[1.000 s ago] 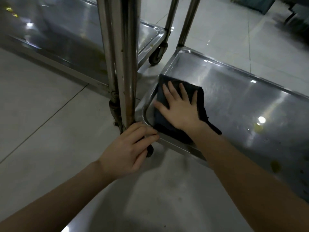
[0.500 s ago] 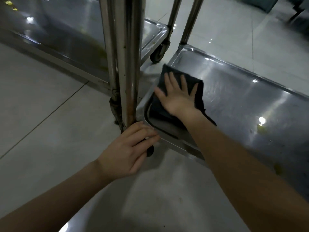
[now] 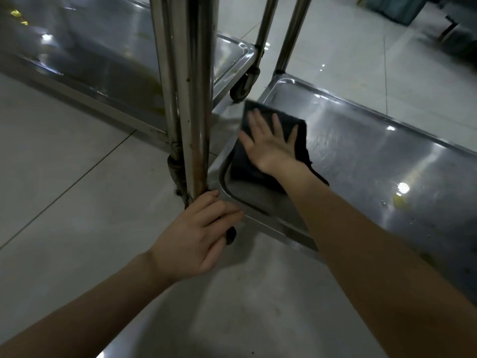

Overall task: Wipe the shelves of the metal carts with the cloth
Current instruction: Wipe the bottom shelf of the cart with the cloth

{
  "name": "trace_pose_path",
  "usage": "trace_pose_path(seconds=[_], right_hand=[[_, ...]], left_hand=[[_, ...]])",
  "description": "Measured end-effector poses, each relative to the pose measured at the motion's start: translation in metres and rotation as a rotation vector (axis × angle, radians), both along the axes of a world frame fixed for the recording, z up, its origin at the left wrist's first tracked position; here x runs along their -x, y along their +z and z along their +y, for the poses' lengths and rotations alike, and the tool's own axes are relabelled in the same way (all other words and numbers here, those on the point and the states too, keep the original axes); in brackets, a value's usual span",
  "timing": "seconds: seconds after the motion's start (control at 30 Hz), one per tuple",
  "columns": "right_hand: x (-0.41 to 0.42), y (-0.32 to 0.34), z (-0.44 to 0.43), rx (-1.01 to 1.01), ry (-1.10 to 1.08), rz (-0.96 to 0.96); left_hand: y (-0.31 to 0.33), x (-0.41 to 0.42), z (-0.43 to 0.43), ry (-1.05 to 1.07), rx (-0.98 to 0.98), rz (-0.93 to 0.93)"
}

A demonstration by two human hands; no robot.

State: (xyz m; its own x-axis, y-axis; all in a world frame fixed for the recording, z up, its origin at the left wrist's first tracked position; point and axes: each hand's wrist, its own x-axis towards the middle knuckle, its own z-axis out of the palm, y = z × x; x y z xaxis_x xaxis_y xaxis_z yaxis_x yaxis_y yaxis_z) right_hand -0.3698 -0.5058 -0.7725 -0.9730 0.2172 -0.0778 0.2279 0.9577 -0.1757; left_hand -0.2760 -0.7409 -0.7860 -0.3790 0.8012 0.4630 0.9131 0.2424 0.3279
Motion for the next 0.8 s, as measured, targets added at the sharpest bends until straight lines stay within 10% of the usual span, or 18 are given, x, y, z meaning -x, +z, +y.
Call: trace_pose_path(seconds=[0.13, 0.43, 0.8], right_hand=[[-0.114, -0.006, -0.002, -0.156, 0.377, 0.145], [-0.081, 0.012, 0.115, -0.006, -0.421, -0.042], [-0.200, -0.005, 0.060, -0.080, -0.128, 0.041]], left_hand=[[0.003, -0.002, 0.004, 0.009, -0.036, 0.010], [0.011, -0.009, 0.034, 0.159, -0.029, 0.076], [0.017, 0.017, 0.132, 0.179, 0.154, -0.166]])
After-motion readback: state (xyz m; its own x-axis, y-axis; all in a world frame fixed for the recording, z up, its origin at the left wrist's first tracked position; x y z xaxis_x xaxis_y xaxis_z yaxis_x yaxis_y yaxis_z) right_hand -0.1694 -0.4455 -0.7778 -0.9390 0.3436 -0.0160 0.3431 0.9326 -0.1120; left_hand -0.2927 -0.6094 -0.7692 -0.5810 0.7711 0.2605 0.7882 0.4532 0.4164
